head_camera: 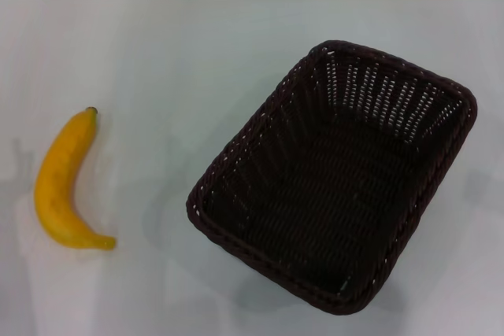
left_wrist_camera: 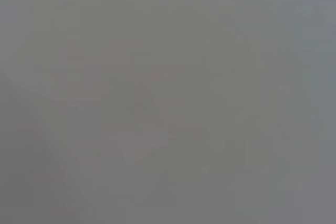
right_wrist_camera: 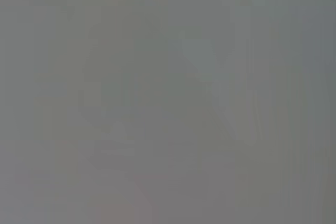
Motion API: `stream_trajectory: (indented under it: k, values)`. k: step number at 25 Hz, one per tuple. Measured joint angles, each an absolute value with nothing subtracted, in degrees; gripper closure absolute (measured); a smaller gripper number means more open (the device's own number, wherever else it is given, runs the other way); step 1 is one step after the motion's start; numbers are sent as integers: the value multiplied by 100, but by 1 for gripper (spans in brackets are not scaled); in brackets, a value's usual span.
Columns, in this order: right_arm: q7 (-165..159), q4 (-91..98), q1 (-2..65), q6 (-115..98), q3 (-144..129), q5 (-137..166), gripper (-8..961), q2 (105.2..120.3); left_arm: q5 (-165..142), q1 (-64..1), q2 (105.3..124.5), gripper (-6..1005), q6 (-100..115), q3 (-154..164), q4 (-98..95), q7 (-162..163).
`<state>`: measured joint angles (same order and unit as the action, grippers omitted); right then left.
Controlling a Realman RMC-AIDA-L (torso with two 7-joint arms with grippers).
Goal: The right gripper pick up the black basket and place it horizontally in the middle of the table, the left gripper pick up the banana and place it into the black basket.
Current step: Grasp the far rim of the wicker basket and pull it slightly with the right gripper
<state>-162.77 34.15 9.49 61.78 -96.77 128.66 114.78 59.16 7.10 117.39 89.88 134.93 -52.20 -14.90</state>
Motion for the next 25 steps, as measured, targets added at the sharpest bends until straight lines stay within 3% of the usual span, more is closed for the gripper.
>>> stream_trajectory:
  k: [25]
  values:
    - [-16277,3473,980,6136,-9677,12867,280,11478,5912,676,11782,113,8876,13393,-5185,-1353]
